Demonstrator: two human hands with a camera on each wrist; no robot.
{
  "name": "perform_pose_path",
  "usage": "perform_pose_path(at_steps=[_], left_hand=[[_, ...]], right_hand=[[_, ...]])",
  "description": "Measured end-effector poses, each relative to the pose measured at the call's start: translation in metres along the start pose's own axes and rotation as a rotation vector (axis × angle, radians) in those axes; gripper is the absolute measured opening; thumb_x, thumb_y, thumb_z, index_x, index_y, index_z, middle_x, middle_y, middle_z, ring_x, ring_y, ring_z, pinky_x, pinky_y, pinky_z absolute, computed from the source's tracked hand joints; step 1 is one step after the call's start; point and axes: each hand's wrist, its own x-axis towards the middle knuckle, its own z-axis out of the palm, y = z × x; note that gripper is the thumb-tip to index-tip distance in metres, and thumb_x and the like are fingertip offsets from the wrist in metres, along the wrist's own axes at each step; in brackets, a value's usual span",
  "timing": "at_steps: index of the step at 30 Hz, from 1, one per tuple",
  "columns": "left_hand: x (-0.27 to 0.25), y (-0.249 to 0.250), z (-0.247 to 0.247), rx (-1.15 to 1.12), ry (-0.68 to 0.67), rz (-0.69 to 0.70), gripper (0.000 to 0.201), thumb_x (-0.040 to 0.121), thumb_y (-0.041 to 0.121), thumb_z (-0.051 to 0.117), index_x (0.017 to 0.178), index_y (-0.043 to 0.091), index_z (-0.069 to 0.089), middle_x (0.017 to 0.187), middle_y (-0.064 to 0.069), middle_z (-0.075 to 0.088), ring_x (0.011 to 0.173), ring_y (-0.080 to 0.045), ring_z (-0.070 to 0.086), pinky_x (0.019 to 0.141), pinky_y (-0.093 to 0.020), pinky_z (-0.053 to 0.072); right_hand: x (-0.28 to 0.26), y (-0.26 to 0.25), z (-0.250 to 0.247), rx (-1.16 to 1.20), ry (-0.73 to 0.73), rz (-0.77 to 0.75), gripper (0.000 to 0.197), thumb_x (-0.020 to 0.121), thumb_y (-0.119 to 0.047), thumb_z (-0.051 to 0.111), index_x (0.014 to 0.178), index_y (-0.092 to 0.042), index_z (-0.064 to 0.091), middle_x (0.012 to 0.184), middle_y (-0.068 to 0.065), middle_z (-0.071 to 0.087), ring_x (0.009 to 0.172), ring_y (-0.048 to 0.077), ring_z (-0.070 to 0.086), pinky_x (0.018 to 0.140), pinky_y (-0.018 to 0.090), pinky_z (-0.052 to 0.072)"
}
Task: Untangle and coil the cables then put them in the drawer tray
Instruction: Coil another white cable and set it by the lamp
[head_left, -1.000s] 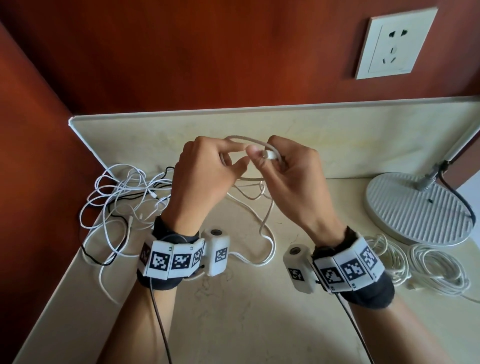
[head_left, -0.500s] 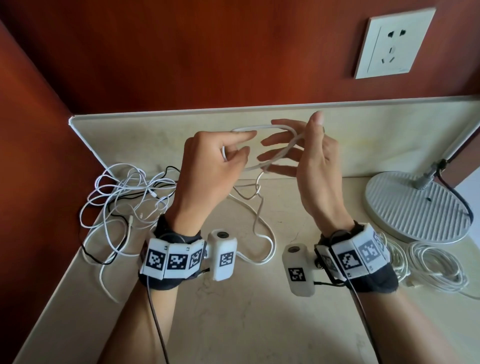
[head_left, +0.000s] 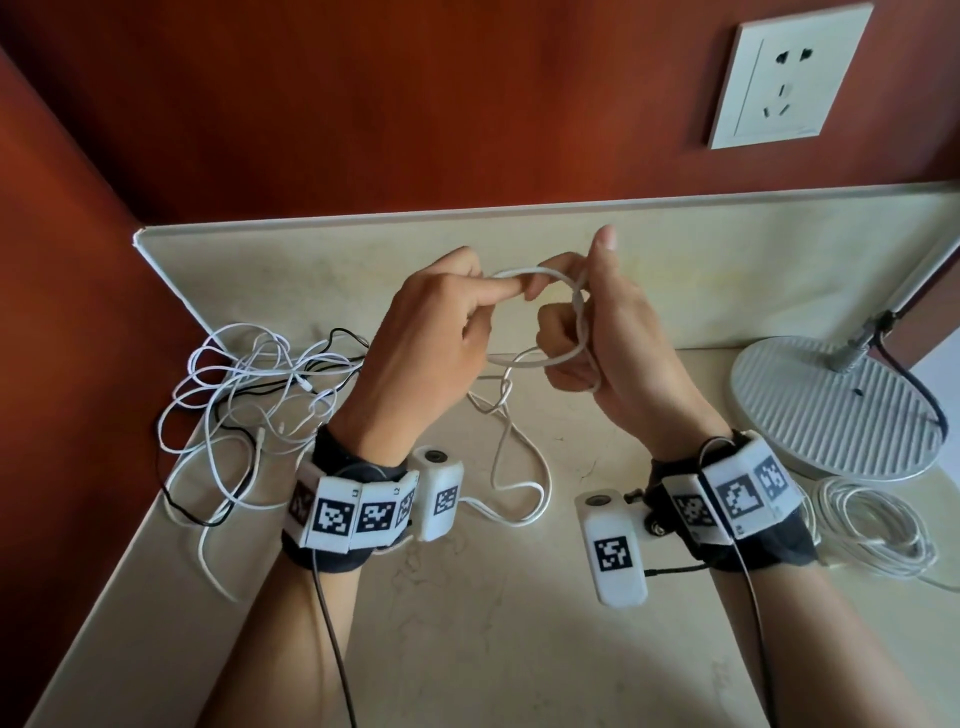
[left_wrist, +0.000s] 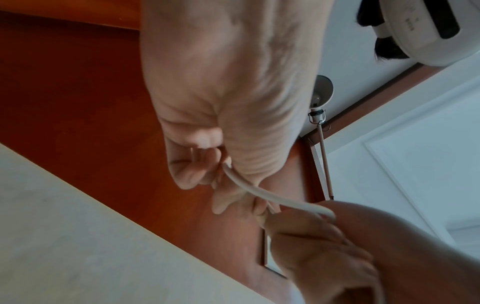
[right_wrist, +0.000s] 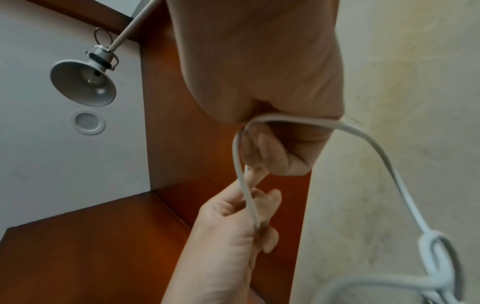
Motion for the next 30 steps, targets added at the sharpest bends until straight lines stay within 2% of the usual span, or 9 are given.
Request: perform_pose_path(at_steps=[4,6,9,13,16,18,23,27,30], left_hand=[[0.001,-0.012,-0.003,0.079,0.044,-0.042,0.042,0.103,0.004,0.056,0.133,0.031,0.070,0.079,-0.003,0.038,0.064,-0.021,0.043,0.056,-0.045,0.045],[0.000,-0.017,-0.007,0.116,0.088,-0.060,0.038,0.103,0.007,0.057,0.128,0.031,0.073,0.081,-0.001,0.039,0.064,-0.022,0.044,0.055,-0.046,0.045],[0.000,-0.020,-0.013,0.210,0.094,-0.035,0.034,0.104,0.014,0.056,0.123,0.034,0.075,0.086,0.002,0.043,0.066,-0.021,0.041,0.053,-0.040,0.041],[0.000,-0.013,-0.013,0.279,0.034,0.122,0.038,0.104,0.015,0.055,0.128,0.039,0.072,0.092,0.002,0.047,0.062,-0.021,0.038,0.051,-0.039,0.042],[-0.001,-0.004,-0.007,0.297,0.039,0.141,0.025,0.106,0.021,0.057,0.121,0.030,0.075,0.100,0.003,0.054,0.061,-0.020,0.039,0.050,-0.041,0.044],[-0.001,-0.001,-0.003,0.245,0.032,0.145,0.019,0.101,0.020,0.065,0.117,0.024,0.074,0.111,0.004,0.059,0.060,-0.018,0.042,0.052,-0.041,0.047],[-0.001,-0.003,0.003,0.033,-0.046,0.084,0.042,0.090,0.021,0.077,0.130,0.025,0.068,0.127,0.011,0.057,0.058,-0.014,0.047,0.060,-0.029,0.044],[0.000,-0.004,0.005,-0.142,-0.121,0.046,0.040,0.088,0.014,0.078,0.127,0.018,0.069,0.122,0.011,0.059,0.065,-0.020,0.054,0.060,-0.020,0.037],[0.000,-0.005,0.010,-0.226,-0.141,0.016,0.040,0.086,0.010,0.079,0.125,0.015,0.070,0.117,0.010,0.061,0.069,-0.010,0.056,0.064,-0.016,0.039]], right_hand=[[-0.004,0.000,0.005,-0.192,-0.053,0.150,0.067,0.107,-0.063,0.026,0.092,-0.008,0.062,0.055,-0.001,0.028,0.044,0.013,0.019,0.046,0.021,0.018],[-0.005,-0.002,0.005,-0.256,-0.085,0.182,0.065,0.106,-0.062,0.029,0.086,-0.010,0.062,0.054,-0.002,0.027,0.044,0.012,0.019,0.045,0.021,0.018],[-0.005,-0.006,0.000,-0.248,-0.084,0.233,0.063,0.107,-0.061,0.032,0.081,-0.012,0.063,0.052,-0.003,0.028,0.045,0.014,0.018,0.045,0.022,0.018],[-0.005,-0.008,-0.006,-0.319,-0.005,0.266,0.062,0.102,-0.063,0.045,0.069,-0.014,0.060,0.051,-0.001,0.032,0.046,0.016,0.020,0.046,0.024,0.017],[-0.006,-0.009,-0.009,-0.454,0.031,0.218,0.069,0.096,-0.072,0.049,0.059,-0.014,0.059,0.050,0.000,0.036,0.047,0.017,0.025,0.046,0.028,0.022],[-0.007,-0.010,-0.009,-0.501,0.019,0.192,0.075,0.097,-0.074,0.042,0.056,-0.013,0.058,0.049,-0.001,0.036,0.046,0.016,0.027,0.046,0.027,0.025],[-0.007,-0.012,-0.007,-0.515,-0.040,0.151,0.079,0.102,-0.073,0.027,0.053,-0.014,0.047,0.046,-0.005,0.035,0.041,0.014,0.027,0.044,0.023,0.025],[-0.005,-0.011,-0.012,-0.461,-0.076,0.150,0.078,0.101,-0.073,0.031,0.049,-0.015,0.043,0.048,-0.002,0.029,0.043,0.016,0.021,0.046,0.023,0.021],[-0.003,-0.007,-0.015,-0.443,-0.062,0.135,0.078,0.100,-0.070,0.036,0.047,-0.014,0.047,0.047,0.001,0.031,0.040,0.016,0.022,0.046,0.022,0.021]])
